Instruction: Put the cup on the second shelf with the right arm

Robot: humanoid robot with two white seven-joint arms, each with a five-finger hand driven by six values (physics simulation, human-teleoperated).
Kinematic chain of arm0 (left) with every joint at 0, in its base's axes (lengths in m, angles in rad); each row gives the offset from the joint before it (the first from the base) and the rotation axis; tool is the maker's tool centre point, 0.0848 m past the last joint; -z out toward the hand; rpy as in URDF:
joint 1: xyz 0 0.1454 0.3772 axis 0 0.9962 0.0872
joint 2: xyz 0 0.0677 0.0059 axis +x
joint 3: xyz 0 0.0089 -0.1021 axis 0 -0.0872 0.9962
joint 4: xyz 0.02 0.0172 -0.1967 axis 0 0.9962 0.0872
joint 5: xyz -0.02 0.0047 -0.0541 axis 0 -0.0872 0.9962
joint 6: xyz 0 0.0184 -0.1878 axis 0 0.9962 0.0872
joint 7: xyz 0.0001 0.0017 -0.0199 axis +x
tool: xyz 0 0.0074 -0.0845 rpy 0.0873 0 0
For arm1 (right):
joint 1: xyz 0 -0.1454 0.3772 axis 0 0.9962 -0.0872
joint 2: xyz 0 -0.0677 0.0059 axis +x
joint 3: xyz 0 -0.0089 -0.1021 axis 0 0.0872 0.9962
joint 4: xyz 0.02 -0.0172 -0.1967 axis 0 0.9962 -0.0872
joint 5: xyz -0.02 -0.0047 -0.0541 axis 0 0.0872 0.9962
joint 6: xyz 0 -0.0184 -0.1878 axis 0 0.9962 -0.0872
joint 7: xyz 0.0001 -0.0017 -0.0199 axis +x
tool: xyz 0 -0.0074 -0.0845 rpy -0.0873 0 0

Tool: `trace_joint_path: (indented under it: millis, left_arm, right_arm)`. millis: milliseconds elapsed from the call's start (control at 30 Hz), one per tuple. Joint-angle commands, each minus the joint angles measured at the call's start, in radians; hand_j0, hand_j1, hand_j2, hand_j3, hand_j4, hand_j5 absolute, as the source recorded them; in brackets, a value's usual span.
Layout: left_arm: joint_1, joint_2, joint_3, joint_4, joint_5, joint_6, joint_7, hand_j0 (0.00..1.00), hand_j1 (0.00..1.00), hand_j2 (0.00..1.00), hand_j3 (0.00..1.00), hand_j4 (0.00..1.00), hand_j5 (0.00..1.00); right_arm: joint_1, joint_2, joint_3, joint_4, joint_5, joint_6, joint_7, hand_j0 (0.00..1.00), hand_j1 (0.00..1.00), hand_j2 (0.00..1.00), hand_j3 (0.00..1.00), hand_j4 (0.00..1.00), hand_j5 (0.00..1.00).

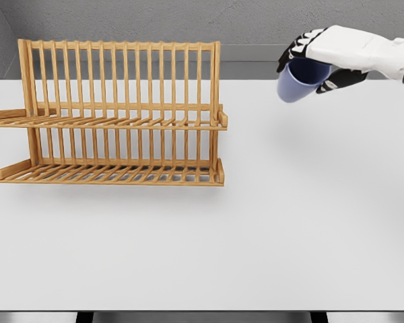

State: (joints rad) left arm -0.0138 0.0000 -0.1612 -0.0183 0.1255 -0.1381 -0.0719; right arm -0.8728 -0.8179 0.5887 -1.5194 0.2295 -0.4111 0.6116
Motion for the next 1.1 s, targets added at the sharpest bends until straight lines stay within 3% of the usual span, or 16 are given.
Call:
trace_joint_path:
  millis: [0, 533, 833, 1067]
  left_arm:
    - [0.0, 0.0, 0.0, 0.0, 0.0, 0.0, 0.0, 1.0, 1.0, 1.0, 1.0, 1.0, 1.0]
    - [0.0, 0.0, 0.0, 0.0, 0.0, 0.0, 0.0, 1.0, 1.0, 1.0, 1.0, 1.0, 1.0]
    - [0.0, 0.0, 0.0, 0.0, 0.0, 0.0, 0.0, 1.0, 1.0, 1.0, 1.0, 1.0, 1.0]
    - [0.0, 0.0, 0.0, 0.0, 0.0, 0.0, 0.0, 1.0, 1.0, 1.0, 1.0, 1.0, 1.0]
  right_arm:
    - [0.0, -0.003, -0.012, -0.018, -0.002, 0.006, -0.001, 0.67, 0.67, 0.67, 0.67, 0.67, 0.67]
    - [0.002, 0.0, -0.02, -0.189, -0.002, 0.0, -0.001, 0.67, 0.67, 0.67, 0.67, 0.67, 0.67]
    - [0.0, 0.009, -0.021, -0.228, -0.002, -0.002, -0.001, 0.67, 0.67, 0.67, 0.67, 0.67, 0.67]
    - [-0.011, 0.054, -0.017, -0.234, -0.002, -0.003, -0.001, 0.67, 0.67, 0.67, 0.67, 0.67, 0.67]
